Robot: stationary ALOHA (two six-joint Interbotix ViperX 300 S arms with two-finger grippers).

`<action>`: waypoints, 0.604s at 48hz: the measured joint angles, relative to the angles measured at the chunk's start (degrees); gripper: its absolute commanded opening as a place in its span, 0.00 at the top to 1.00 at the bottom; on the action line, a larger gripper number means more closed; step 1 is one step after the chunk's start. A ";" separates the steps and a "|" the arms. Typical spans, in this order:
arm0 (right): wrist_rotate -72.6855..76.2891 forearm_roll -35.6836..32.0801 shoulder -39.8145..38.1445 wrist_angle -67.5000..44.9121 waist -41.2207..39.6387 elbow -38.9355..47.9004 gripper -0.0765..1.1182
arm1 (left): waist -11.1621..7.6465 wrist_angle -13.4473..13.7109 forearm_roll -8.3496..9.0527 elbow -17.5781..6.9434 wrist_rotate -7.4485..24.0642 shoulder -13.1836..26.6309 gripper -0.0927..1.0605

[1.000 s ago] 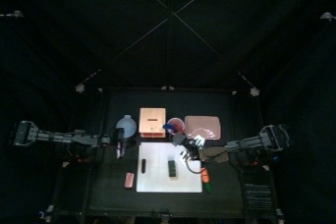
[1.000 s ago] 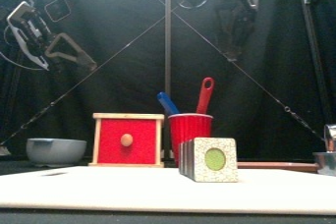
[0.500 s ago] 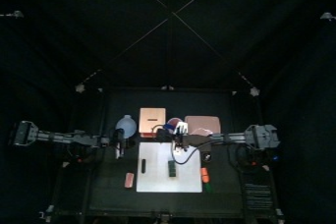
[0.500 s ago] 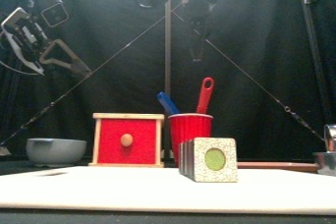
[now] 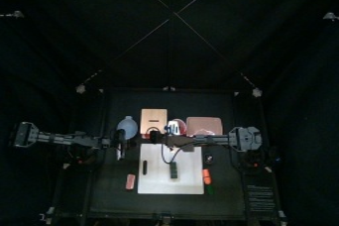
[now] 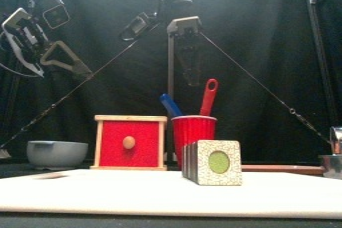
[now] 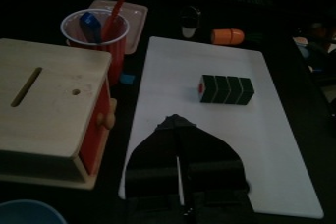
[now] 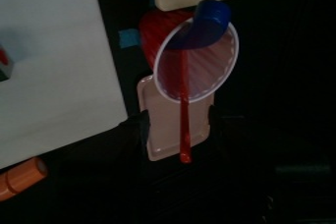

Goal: Place sushi on board then cut the sushi with the knife then place the pieces on the plate
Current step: Pick knife at handle with right hand

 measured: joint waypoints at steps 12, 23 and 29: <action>-0.44 0.09 0.09 0.00 -2.55 3.43 0.22 | 0.44 0.00 0.18 0.09 0.18 0.00 0.92; -0.44 0.09 0.18 -0.26 -3.08 5.27 0.23 | 0.70 0.00 0.44 0.09 0.18 -0.09 0.92; -0.79 0.26 0.35 -0.62 -3.16 5.45 0.23 | 0.62 0.00 0.53 0.00 0.18 -0.09 0.92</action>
